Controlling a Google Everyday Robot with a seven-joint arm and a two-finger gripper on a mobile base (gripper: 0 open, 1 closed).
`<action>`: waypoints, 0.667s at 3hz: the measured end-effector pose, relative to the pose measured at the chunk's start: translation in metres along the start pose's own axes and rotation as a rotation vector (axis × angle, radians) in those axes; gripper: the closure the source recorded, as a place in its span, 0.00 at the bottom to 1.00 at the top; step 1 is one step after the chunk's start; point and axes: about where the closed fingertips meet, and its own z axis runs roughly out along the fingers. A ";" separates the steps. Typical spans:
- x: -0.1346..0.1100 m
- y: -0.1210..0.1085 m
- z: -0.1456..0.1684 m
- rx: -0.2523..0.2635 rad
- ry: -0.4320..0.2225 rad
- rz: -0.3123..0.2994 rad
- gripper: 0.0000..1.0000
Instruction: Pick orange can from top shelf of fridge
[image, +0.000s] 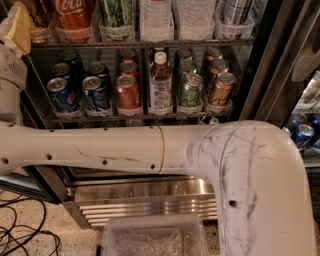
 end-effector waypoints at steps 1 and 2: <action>0.009 -0.012 0.000 0.036 0.052 -0.026 0.37; 0.023 -0.024 0.002 0.061 0.108 -0.053 0.39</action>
Offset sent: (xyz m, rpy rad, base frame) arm 0.0213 -0.0427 -0.0297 -0.0339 0.1651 -0.1452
